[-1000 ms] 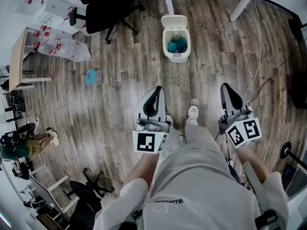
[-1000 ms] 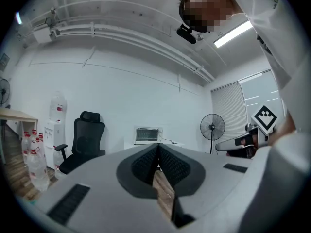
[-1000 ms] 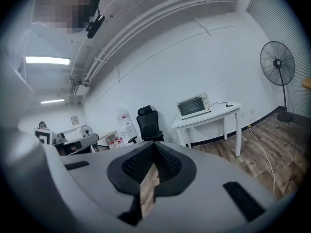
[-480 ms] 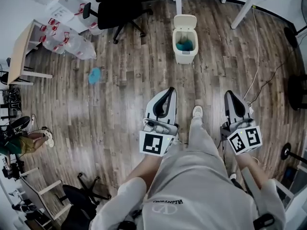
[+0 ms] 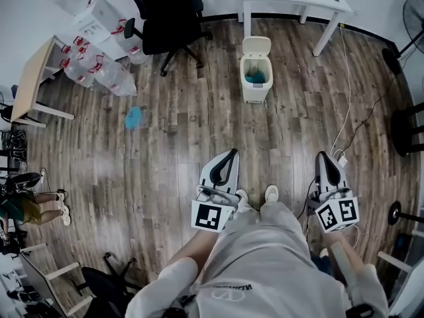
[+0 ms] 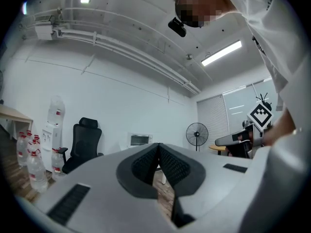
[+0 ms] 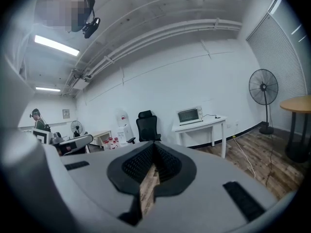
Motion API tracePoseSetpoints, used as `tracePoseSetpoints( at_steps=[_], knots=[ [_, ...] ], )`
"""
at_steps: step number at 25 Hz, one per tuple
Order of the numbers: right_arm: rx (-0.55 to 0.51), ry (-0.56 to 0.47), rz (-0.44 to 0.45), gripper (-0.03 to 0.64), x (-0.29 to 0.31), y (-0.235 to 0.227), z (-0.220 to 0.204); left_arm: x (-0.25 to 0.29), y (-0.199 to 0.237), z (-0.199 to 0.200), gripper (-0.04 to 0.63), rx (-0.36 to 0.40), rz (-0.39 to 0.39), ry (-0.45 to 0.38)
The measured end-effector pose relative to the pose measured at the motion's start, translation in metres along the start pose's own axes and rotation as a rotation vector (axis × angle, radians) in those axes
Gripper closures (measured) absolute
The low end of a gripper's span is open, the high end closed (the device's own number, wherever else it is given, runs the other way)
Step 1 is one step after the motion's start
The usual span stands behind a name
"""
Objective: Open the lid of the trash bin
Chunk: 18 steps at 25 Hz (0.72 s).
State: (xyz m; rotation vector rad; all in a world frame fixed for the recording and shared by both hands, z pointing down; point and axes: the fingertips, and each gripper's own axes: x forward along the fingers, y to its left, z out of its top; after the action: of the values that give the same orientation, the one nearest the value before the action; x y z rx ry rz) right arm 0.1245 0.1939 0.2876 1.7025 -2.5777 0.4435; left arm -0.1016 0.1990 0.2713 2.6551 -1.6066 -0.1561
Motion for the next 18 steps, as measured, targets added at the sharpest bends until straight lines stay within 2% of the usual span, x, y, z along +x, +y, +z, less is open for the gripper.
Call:
tracePoseSetpoints(
  at_steps=[8, 18],
  knots=[
    [-0.003, -0.002, 0.026, 0.6, -0.034, -0.001, -0.004, -0.025, -0.029, 0.003, 0.594, 0.01, 0.029, -0.011],
    [-0.005, -0.07, 0.026, 0.6, -0.086, -0.029, 0.024, -0.037, -0.067, 0.029, 0.594, 0.076, 0.062, -0.073]
  ],
)
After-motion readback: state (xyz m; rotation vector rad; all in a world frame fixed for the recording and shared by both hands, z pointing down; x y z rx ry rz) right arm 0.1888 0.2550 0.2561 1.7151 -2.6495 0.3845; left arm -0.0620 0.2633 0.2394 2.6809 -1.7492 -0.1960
